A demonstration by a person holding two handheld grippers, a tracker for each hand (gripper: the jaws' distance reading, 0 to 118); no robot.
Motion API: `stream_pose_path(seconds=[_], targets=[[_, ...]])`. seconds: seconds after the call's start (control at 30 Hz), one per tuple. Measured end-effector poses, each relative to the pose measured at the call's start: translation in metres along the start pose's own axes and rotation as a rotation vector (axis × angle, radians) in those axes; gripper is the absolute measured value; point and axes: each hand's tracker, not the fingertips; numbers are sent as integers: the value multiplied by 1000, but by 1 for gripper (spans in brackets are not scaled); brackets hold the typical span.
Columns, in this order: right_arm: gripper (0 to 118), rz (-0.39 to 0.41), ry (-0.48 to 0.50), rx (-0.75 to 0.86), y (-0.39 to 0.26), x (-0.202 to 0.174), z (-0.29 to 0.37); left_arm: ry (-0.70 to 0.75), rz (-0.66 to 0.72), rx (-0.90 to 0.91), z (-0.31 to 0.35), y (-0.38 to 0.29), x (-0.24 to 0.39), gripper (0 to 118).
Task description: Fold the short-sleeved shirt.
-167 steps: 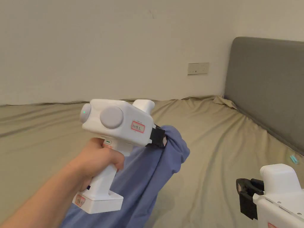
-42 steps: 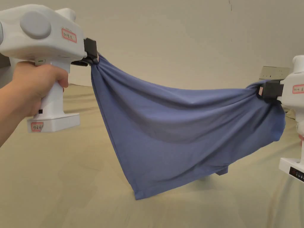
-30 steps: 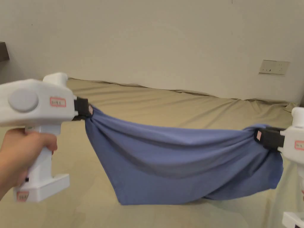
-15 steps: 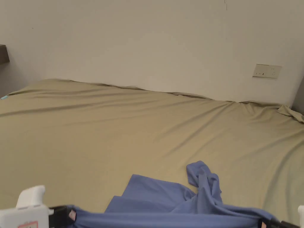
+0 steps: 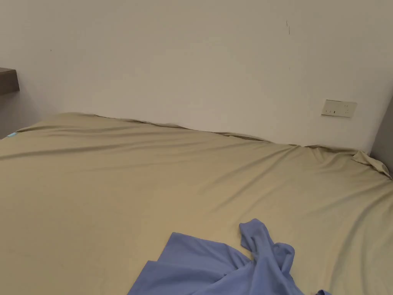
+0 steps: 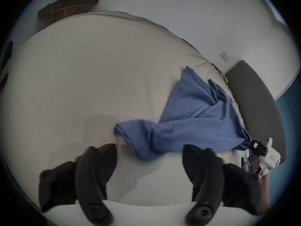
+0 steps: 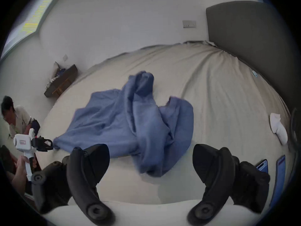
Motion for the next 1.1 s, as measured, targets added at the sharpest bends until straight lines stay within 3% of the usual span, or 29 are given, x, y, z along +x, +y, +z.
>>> stream_pose_path(seconds=[0.07, 0.23, 0.27, 0.3, 0.33, 0.37, 0.4, 0.53, 0.67, 0.7, 0.73, 0.77, 0.8, 0.9, 1.03, 1.1], targets=[[109, 32, 5, 64, 2, -7, 23, -55, -13, 76, 21, -4, 7, 93], [109, 139, -123, 236, -13, -35, 75, -42, -168, 398, 65, -31, 35, 93], [104, 150, -137, 241, -17, -39, 80, -48, -194, 434, 70, -37, 39, 90], [93, 150, -142, 247, -25, -43, 85, -46, -220, 459, 73, -45, 44, 80], [69, 150, -139, 249, -31, -47, 89, -28, -244, 465, 74, -52, 48, 59], [29, 151, -144, 255, -37, -50, 91, -9, -267, 476, 73, -59, 50, 11], [11, 151, -158, 260, -42, -52, 91, 40, -290, 464, 70, -63, 53, 0], [8, 95, -130, 216, -57, -51, 86, 26, -253, 354, 53, -69, 42, 0], [7, 118, -130, 206, -60, -52, 79, 91, -322, 329, 40, -52, 36, 0], [7, 122, -127, 206, -57, -52, 77, 106, -326, 323, 35, -43, 34, 5], [7, 125, -120, 203, -54, -51, 74, 122, -334, 302, 29, -31, 31, 26], [7, 128, -116, 201, -50, -51, 72, 132, -338, 261, 22, -24, 32, 74], [7, 135, -111, 198, -46, -52, 69, 135, -325, 233, 14, -13, 28, 92], [7, 170, -89, 189, -31, -53, 60, 102, -292, 115, -17, 12, 15, 92], [7, 217, -53, 154, -4, -53, 40, 204, -332, 28, -55, 23, 7, 92], [7, 219, -11, 119, 19, -49, 25, 142, -310, 17, -62, 22, 6, 91]])
